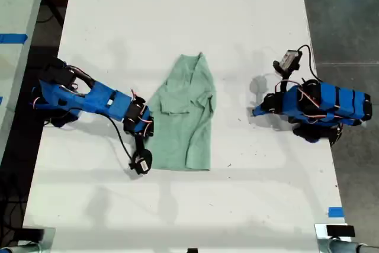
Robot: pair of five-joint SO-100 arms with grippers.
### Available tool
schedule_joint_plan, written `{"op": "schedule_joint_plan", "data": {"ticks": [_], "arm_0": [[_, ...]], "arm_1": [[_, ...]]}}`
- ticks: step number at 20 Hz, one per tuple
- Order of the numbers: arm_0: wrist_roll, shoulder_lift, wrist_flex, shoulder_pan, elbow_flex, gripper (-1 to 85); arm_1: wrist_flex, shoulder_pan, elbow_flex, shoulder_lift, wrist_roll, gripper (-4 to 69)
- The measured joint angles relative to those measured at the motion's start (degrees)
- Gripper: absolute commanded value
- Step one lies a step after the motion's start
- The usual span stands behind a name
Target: Fold t shirt
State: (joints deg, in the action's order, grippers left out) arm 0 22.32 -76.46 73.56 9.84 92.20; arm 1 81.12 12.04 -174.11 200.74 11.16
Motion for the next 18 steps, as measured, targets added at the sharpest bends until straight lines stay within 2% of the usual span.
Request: {"op": "schedule_joint_plan", "data": {"ticks": [3,4,6,10,12,16,18], "arm_0": [[0.88,1.93,12.92,0.7,-14.24,-0.1],[0.44,1.93,15.03,0.7,-18.72,-0.1],[-1.32,0.44,16.88,0.7,-22.5,-0.1],[-6.77,-0.44,16.52,-1.93,-28.83,-0.1],[-9.58,1.67,13.27,-4.04,-31.82,-0.1],[-16.08,5.71,-0.18,-6.68,-31.99,-0.1],[-18.54,8.53,-6.94,-7.21,-31.99,10.4]], "arm_1": [[0.0,0.0,0.0,0.0,0.18,-1.0],[0.0,0.0,0.0,0.0,0.35,-1.0],[0.0,0.0,0.0,0.0,0.35,-1.0],[0.0,0.0,0.0,0.0,0.62,-1.0],[0.0,0.0,0.0,0.0,0.62,-1.0],[0.0,0.0,0.0,0.0,0.62,-1.0],[0.0,0.0,0.0,0.0,0.62,-1.0]]}}
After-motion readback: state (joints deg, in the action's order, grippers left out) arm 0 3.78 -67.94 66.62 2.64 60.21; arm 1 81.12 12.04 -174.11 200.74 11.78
